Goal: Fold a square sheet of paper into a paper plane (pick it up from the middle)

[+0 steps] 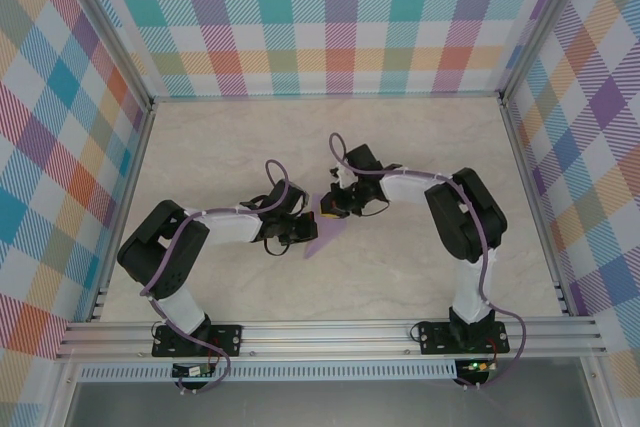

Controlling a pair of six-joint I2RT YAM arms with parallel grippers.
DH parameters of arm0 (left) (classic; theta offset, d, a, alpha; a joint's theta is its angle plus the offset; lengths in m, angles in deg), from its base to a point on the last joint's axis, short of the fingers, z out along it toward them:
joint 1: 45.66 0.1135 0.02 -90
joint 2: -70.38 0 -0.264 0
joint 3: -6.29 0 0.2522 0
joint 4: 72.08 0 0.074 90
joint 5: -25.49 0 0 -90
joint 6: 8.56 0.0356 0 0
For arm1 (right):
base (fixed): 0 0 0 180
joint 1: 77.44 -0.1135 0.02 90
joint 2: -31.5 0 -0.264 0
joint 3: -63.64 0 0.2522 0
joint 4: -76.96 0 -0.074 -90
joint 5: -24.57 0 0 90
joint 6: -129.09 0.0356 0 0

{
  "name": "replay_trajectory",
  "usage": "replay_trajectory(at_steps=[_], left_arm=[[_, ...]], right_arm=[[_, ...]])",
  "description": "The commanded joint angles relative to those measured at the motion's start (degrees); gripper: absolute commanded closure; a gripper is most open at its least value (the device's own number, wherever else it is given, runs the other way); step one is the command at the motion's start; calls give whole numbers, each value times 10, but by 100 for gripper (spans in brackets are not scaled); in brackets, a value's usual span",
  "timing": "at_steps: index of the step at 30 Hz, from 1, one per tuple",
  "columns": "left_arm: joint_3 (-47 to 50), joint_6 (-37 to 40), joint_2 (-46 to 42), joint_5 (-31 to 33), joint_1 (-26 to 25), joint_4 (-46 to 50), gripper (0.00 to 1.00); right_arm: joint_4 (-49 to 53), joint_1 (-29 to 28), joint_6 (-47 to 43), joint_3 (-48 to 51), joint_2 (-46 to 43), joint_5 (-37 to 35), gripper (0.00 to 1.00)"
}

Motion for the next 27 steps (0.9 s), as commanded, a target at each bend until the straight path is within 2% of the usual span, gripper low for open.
replay_trajectory(at_steps=[1, 10, 18, 22, 27], left_arm=[[26, -3, 20, 43, -5, 93, 100], [29, -13, 13, 26, -5, 72, 100], [13, -26, -50, -9, -5, 39, 100], [10, -34, -88, -51, -5, -10, 89], [6, -47, -75, -68, -4, -13, 87]], right_arm=[[-18, -1, 17, 1, 22, 22, 100], [1, -1, 7, 19, 50, -17, 100], [12, -1, 3, 21, 68, -49, 100], [24, -1, -2, 18, 72, -62, 100], [35, -1, -4, 8, 81, -63, 100]])
